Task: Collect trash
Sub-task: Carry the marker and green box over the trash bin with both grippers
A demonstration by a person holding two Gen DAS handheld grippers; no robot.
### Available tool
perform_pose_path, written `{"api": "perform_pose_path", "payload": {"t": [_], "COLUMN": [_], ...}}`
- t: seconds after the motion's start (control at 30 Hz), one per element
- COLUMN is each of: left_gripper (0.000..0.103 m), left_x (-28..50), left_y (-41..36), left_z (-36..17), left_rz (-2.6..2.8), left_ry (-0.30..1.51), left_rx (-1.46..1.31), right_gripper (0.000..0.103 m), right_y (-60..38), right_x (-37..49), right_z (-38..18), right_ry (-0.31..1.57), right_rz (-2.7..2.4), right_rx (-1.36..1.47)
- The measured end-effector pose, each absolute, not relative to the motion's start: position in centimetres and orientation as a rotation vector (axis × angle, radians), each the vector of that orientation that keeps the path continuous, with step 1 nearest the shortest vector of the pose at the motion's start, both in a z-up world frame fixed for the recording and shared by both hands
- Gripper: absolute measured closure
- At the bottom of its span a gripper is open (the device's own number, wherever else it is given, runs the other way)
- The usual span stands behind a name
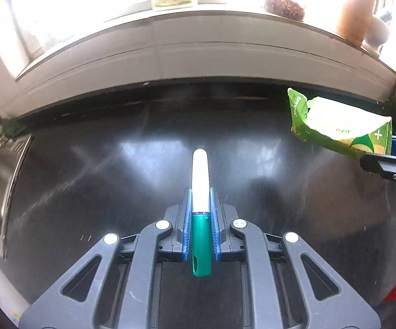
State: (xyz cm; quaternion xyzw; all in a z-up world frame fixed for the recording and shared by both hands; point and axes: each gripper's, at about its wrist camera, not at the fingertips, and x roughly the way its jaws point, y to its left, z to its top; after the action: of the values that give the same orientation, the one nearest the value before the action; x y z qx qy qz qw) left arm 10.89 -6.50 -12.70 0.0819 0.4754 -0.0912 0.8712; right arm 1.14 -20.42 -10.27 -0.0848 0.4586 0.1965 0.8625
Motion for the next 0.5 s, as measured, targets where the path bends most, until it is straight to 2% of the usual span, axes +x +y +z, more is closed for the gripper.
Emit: {"api": "perform_pose_path", "payload": {"t": [0.2, 0.5], "left_gripper": [0.091, 0.091], "left_x": [7.1, 1.1], "left_y": [-0.9, 9.9], "left_z": [-11.8, -9.0], "left_rz": [-0.135, 0.07], "left_ry": [0.987, 0.94], "left_rx": [0.136, 0.043], "right_gripper": [0.079, 0.079], "right_y": [-17.8, -4.2], "right_x": [-2.0, -2.6], "right_z": [-9.3, -7.7], "right_ry": [0.945, 0.885], "right_rz": [0.456, 0.673], "right_rx": [-0.201, -0.297]}}
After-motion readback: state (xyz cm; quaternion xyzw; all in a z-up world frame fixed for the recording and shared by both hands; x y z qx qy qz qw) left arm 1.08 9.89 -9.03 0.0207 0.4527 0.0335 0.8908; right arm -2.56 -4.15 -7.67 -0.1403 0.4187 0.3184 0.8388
